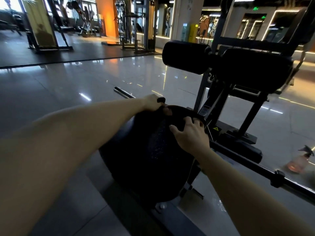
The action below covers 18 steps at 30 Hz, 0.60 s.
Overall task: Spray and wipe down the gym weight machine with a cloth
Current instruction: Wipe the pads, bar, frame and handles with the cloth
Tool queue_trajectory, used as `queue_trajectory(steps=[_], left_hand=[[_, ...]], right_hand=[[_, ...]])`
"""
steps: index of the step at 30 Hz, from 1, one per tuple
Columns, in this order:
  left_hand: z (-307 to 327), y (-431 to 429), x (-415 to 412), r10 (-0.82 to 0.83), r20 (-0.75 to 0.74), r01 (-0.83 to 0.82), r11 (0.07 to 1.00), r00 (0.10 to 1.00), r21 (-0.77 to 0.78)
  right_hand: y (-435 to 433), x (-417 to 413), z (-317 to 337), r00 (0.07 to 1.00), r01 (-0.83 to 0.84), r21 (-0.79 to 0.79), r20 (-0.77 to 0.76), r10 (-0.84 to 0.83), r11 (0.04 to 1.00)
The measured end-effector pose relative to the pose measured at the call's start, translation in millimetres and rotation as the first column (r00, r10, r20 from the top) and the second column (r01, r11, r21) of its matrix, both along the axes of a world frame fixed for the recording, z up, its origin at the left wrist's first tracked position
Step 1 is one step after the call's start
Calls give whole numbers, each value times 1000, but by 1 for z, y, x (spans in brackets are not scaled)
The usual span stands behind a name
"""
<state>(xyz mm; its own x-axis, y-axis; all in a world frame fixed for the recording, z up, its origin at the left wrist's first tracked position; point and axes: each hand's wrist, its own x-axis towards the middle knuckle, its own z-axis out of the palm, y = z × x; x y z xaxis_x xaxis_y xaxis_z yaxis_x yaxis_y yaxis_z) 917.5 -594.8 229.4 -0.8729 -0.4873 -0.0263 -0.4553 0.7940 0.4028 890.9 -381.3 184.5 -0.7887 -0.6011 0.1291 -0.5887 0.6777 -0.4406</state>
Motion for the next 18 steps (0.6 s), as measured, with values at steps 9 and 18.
queue_trajectory(steps=[9,18], left_hand=[[-2,-26,120,69,-36,-67,996,997,61],[-2,-12,150,315,-32,-316,941,949,-120]], right_hand=[[1,6,3,1000,-10,2,25,10,1000],[0,4,1,999,-13,2,40,13,1000]])
